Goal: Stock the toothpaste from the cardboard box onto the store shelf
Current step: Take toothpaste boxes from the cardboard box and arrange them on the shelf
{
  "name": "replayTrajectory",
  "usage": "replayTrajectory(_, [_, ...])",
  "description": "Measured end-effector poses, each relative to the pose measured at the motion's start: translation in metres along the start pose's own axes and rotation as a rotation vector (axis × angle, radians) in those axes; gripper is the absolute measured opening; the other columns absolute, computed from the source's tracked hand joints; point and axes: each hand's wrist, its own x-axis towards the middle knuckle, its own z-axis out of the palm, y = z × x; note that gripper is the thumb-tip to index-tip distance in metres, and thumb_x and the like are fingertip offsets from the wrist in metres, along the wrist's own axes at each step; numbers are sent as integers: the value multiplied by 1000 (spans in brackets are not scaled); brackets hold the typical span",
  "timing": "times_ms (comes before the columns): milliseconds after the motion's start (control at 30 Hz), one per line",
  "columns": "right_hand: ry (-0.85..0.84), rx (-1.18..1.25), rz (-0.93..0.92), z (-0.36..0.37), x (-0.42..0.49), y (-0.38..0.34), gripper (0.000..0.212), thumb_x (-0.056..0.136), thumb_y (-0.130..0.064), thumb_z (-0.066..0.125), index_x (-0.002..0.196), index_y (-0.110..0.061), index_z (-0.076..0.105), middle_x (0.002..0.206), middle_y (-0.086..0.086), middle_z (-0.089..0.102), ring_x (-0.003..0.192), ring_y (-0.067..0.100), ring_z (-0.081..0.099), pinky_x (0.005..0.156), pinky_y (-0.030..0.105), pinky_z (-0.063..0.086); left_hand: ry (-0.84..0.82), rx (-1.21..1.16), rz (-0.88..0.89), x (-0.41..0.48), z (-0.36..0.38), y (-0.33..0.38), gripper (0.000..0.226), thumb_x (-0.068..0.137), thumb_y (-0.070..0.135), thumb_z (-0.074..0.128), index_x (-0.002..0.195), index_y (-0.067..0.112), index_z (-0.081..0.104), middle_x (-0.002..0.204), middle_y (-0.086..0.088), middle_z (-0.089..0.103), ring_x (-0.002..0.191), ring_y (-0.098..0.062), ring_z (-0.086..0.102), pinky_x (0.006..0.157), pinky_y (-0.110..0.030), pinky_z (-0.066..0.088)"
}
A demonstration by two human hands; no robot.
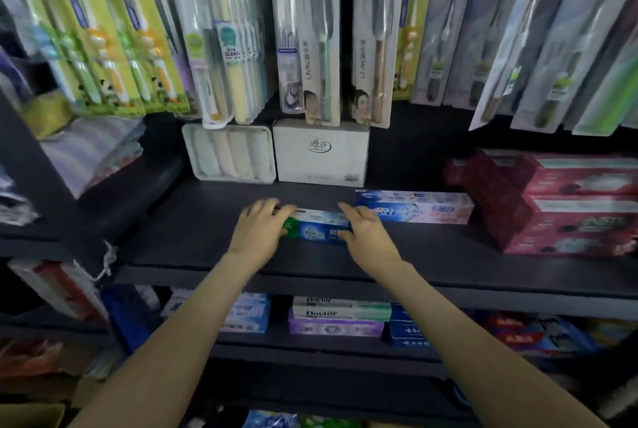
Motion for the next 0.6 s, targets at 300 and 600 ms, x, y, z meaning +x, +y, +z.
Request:
replayTrajectory(300, [236, -123, 43, 14, -21, 35, 42, 95, -15, 52, 136, -5, 47, 129, 13, 51, 119, 30, 44, 96, 40, 32, 46, 51, -97, 41, 26, -5, 53, 93, 12, 55, 144, 21, 44, 136, -12, 49, 121, -34, 43, 102, -46, 32])
replayTrajectory(600, [383, -58, -43, -31, -74, 50, 36, 86, -7, 58, 122, -4, 56, 111, 13, 59, 97, 32, 52, 82, 37, 36, 234, -393, 78, -34, -9, 132, 43, 86, 16, 67, 126, 3, 58, 128, -19, 56, 115, -37, 57, 94, -47, 48])
